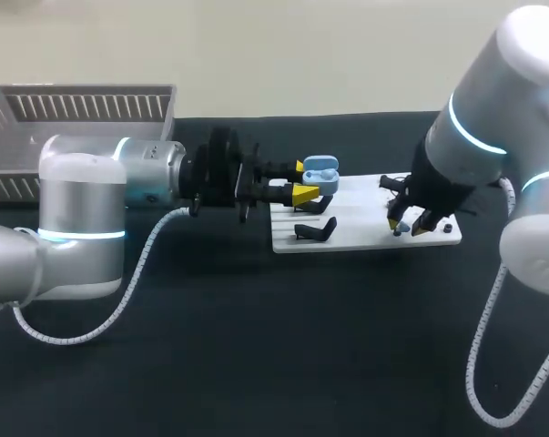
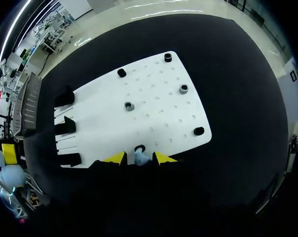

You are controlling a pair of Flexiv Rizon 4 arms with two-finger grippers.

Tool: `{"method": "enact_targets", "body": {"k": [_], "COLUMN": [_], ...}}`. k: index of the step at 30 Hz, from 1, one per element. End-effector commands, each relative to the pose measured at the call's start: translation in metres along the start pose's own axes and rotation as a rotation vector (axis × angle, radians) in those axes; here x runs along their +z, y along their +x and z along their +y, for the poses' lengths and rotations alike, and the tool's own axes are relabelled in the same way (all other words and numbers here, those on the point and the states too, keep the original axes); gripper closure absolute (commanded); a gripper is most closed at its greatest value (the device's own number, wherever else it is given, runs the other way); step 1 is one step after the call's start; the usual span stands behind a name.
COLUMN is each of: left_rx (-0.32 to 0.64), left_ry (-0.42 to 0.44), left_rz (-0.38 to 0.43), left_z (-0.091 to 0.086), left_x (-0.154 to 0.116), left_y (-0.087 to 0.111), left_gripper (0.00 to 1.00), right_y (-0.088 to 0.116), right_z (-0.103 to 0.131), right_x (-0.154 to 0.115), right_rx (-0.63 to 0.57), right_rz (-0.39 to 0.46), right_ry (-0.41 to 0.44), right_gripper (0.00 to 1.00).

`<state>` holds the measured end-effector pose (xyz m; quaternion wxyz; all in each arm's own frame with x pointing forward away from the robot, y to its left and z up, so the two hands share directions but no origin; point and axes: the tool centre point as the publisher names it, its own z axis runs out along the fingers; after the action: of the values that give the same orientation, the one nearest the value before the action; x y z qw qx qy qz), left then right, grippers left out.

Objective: Pick up each earbud case from the left stands, insert the matching earbuds, close the lid, and place the case in the box.

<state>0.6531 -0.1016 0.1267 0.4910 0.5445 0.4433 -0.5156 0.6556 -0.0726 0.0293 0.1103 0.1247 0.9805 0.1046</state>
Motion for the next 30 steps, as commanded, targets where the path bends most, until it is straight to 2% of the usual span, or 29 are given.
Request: {"method": "enact_targets", "body": {"k": [1, 10, 15, 17, 19, 24, 30], "left_rx": [0.003, 0.003, 0.003, 0.003, 0.003, 0.003, 0.003], "left_ry": [-0.004, -0.004, -0.004, -0.004, -0.004, -0.004, -0.004], "left_rz": [-0.002, -0.002, -0.002, -0.002, -0.002, -0.002, -0.002], "left_z": [-0.001, -0.001, -0.001, -0.001, -0.001, -0.001, -0.001], "left_x": [0.000, 0.000, 0.000, 0.000, 0.000, 0.000, 0.000], "left_y": [0.001, 0.001, 0.001, 0.001, 0.001, 0.001, 0.001], "left_gripper": [1.00, 1.00, 1.00, 1.00, 1.00, 1.00, 1.00], "right_y": [-0.003, -0.004, -0.004, -0.004, -0.004, -0.002, 0.006], "right_z": [0.001, -0.002, -0.003, -0.003, -0.003, -0.004, -0.002], "right_x": [0.003, 0.009, 0.010, 0.010, 0.010, 0.008, -0.017], "right_rx": [0.004, 0.013, 0.017, 0.018, 0.016, 0.014, -0.005], "right_rz": [0.005, 0.016, 0.022, 0.023, 0.022, 0.021, -0.009], "right_ry": [0.002, 0.004, 0.005, 0.005, 0.005, 0.010, 0.015], "right_gripper": [0.67, 0.68, 0.74, 0.80, 1.00, 1.00, 1.00]}}
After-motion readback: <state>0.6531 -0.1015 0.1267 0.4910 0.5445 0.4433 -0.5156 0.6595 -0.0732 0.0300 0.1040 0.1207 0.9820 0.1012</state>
